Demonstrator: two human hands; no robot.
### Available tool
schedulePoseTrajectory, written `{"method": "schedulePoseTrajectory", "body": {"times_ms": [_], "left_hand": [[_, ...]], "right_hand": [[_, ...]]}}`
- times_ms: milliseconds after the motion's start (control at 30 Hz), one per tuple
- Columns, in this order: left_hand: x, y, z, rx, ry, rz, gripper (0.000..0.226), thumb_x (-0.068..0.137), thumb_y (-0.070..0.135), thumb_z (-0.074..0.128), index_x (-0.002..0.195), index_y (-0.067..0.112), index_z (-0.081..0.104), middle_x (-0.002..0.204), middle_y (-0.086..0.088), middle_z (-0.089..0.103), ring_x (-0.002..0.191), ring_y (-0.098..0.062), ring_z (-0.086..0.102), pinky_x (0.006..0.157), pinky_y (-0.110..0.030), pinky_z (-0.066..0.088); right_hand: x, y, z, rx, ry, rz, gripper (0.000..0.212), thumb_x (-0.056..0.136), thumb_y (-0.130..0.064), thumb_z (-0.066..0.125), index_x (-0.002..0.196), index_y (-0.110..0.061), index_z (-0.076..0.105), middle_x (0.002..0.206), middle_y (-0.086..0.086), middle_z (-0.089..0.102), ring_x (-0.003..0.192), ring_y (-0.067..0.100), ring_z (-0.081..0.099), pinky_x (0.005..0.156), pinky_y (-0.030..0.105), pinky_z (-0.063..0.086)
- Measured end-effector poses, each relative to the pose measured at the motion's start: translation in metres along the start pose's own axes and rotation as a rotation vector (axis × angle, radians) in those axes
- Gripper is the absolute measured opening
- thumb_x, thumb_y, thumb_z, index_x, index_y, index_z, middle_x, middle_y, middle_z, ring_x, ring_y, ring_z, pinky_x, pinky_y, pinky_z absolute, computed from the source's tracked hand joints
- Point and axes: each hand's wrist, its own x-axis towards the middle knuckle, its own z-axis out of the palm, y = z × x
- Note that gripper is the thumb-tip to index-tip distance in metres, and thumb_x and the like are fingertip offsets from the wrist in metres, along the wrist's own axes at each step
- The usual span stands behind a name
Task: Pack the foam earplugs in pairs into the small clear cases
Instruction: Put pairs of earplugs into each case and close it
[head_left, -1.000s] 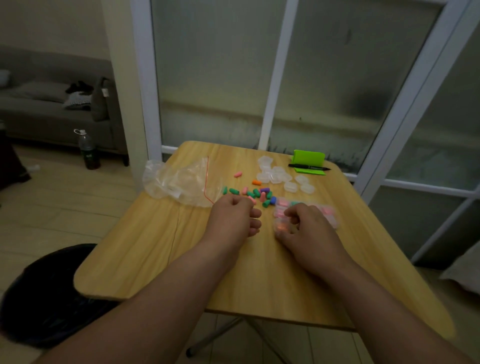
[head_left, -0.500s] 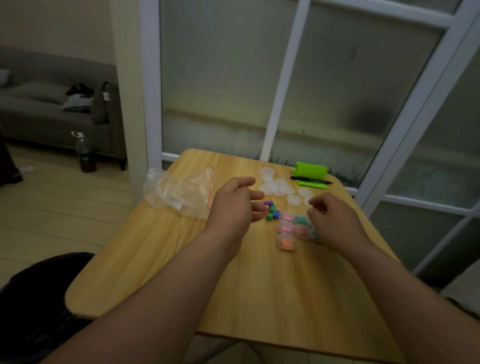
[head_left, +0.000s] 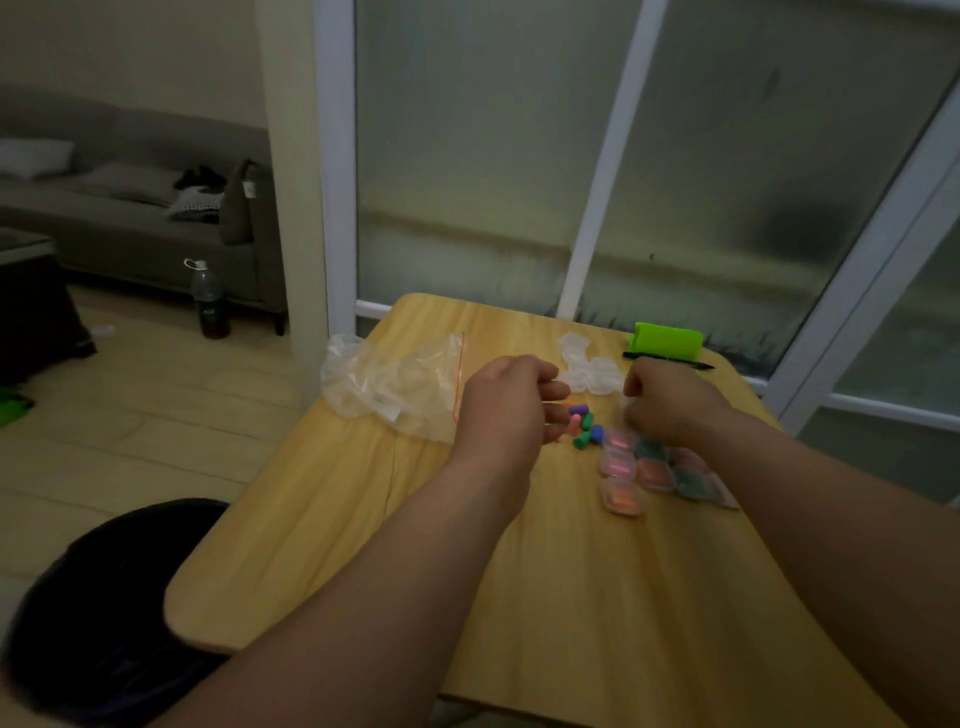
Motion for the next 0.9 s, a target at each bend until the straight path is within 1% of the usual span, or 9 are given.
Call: {"method": "schedulePoseTrajectory", "body": {"times_ms": [67, 167, 233, 333, 433, 500, 567, 633, 900], "left_hand": [[-0.001, -0.001, -0.001, 0.005, -0.016, -0.008, 0.022, 0.101, 0.011, 0.050, 0.112, 0.001, 0.066, 0.093, -0.015, 0.069, 0.062, -0.017, 0.063, 0.052, -0.025, 0.054], [-0.001, -0.003, -0.001, 0.021, -0.035, -0.025, 0.025, 0.100, 0.009, 0.053, 0.118, -0.005, 0.063, 0.081, -0.013, 0.067, 0.052, -0.015, 0.060, 0.052, -0.025, 0.049], [-0.003, -0.003, -0.002, 0.045, -0.052, -0.034, 0.025, 0.100, 0.010, 0.055, 0.119, -0.004, 0.063, 0.076, -0.010, 0.067, 0.053, -0.015, 0.059, 0.053, -0.025, 0.049], [-0.007, -0.001, -0.006, 0.074, -0.088, -0.035, 0.022, 0.101, 0.010, 0.056, 0.120, -0.001, 0.062, 0.077, -0.011, 0.067, 0.057, -0.017, 0.058, 0.054, -0.027, 0.048], [-0.014, 0.002, -0.011, 0.109, -0.165, -0.050, 0.031, 0.103, 0.011, 0.055, 0.131, -0.001, 0.054, 0.085, -0.016, 0.060, 0.070, -0.023, 0.053, 0.057, -0.029, 0.045], [-0.024, 0.004, -0.014, 0.163, -0.235, -0.071, 0.035, 0.105, 0.018, 0.056, 0.135, -0.001, 0.052, 0.093, -0.019, 0.061, 0.081, -0.029, 0.056, 0.061, -0.032, 0.053], [-0.034, 0.006, -0.018, 0.242, -0.295, -0.090, 0.036, 0.106, 0.028, 0.058, 0.130, 0.001, 0.059, 0.107, -0.023, 0.072, 0.089, -0.034, 0.070, 0.078, -0.039, 0.063], [-0.042, 0.005, -0.025, 0.276, -0.348, -0.098, 0.034, 0.105, 0.028, 0.061, 0.126, 0.002, 0.063, 0.117, -0.025, 0.072, 0.097, -0.032, 0.075, 0.089, -0.044, 0.063], [-0.061, 0.004, -0.045, 0.247, -0.401, -0.091, 0.031, 0.097, 0.009, 0.071, 0.127, 0.005, 0.064, 0.116, -0.026, 0.074, 0.109, -0.037, 0.073, 0.095, -0.044, 0.061]], "right_hand": [[0.001, 0.000, 0.001, 0.021, -0.003, -0.001, 0.024, 0.086, -0.024, 0.074, 0.105, -0.029, 0.060, 0.115, 0.005, 0.070, 0.103, 0.027, 0.064, 0.081, 0.034, 0.050], [-0.001, -0.001, -0.001, 0.118, 0.007, 0.017, 0.047, 0.087, -0.029, 0.076, 0.131, -0.020, 0.062, 0.124, 0.007, 0.070, 0.112, 0.028, 0.065, 0.090, 0.036, 0.053], [-0.010, -0.007, -0.010, 0.237, 0.070, 0.028, 0.055, 0.089, -0.027, 0.075, 0.140, -0.013, 0.061, 0.123, 0.009, 0.071, 0.112, 0.027, 0.065, 0.086, 0.033, 0.049], [-0.038, -0.022, -0.025, 0.379, 0.184, -0.050, 0.043, 0.090, -0.024, 0.073, 0.132, -0.012, 0.068, 0.117, 0.004, 0.073, 0.102, 0.018, 0.064, 0.083, 0.028, 0.043], [-0.074, -0.038, -0.034, 0.525, 0.260, -0.165, 0.026, 0.092, -0.023, 0.073, 0.119, -0.019, 0.072, 0.107, -0.009, 0.072, 0.091, 0.003, 0.063, 0.077, 0.020, 0.046], [-0.099, -0.045, -0.038, 0.614, 0.254, -0.218, 0.020, 0.094, -0.024, 0.074, 0.113, -0.023, 0.071, 0.102, -0.014, 0.070, 0.090, -0.002, 0.064, 0.077, 0.016, 0.050], [-0.122, -0.051, -0.039, 0.664, 0.216, -0.254, 0.018, 0.095, -0.026, 0.074, 0.112, -0.028, 0.069, 0.101, -0.015, 0.069, 0.087, -0.001, 0.064, 0.073, 0.013, 0.050], [-0.139, -0.055, -0.037, 0.704, 0.164, -0.290, 0.020, 0.094, -0.027, 0.074, 0.113, -0.030, 0.068, 0.103, -0.014, 0.068, 0.085, 0.003, 0.064, 0.069, 0.015, 0.052], [-0.176, -0.062, -0.025, 0.865, 0.111, -0.359, 0.021, 0.094, -0.027, 0.075, 0.112, -0.033, 0.066, 0.109, -0.012, 0.066, 0.093, 0.009, 0.064, 0.077, 0.026, 0.058]]}}
